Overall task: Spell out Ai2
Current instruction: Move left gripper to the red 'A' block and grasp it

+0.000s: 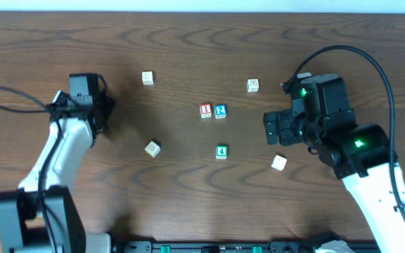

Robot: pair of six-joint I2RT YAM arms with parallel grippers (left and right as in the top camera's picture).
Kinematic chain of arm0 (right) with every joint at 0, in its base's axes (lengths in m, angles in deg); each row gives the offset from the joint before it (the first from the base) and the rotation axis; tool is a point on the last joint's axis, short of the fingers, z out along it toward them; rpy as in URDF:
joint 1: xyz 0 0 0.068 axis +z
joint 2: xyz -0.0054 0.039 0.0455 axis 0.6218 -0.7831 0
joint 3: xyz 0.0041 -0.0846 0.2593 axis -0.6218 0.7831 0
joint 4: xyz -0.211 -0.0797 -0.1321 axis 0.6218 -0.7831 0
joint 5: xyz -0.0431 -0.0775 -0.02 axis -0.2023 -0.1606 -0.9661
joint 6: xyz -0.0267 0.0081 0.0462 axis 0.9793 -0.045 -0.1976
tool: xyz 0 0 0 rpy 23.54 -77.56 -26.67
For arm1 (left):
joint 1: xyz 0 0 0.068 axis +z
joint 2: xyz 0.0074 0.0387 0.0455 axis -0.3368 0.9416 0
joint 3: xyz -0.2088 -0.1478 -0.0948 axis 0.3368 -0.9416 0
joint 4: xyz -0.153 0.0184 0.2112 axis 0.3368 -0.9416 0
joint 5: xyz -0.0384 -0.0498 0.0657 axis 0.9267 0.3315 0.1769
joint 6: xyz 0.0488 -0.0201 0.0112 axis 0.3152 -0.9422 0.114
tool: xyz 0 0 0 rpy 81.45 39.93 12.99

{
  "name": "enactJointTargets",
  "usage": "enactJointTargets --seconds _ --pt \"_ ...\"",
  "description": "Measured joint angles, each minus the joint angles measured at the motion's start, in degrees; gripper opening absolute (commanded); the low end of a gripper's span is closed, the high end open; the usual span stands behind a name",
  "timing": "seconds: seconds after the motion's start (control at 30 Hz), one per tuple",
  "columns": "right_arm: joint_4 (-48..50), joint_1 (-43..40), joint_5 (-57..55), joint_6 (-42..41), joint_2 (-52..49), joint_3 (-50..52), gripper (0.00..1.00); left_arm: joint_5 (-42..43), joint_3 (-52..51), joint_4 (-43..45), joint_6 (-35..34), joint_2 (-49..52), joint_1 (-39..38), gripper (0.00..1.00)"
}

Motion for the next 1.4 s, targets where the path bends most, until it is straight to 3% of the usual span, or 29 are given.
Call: enactJointTargets --seconds 0.23,0.8,0.83,1.4 --pt "0.37 0.00 0.04 -0.02 -0.83 0.00 0.96 1.11 6.01 -2.99 -0.57 8.17 0.00 0.97" --pt "0.37 0.00 0.17 -0.02 -0.83 0.00 0.96 3.91 6.36 -3.21 -3.50 13.75 0.00 1.00" --pt "0.37 0.00 0.17 -0.02 -0.83 0.00 0.96 3.65 6.36 -3.17 -3.52 13.75 0.00 0.95" --pt "0.37 0.00 0.20 -0.02 -1.07 0.00 0.95 2.19 6.36 -1.55 -4.50 13.75 1.95 0.70"
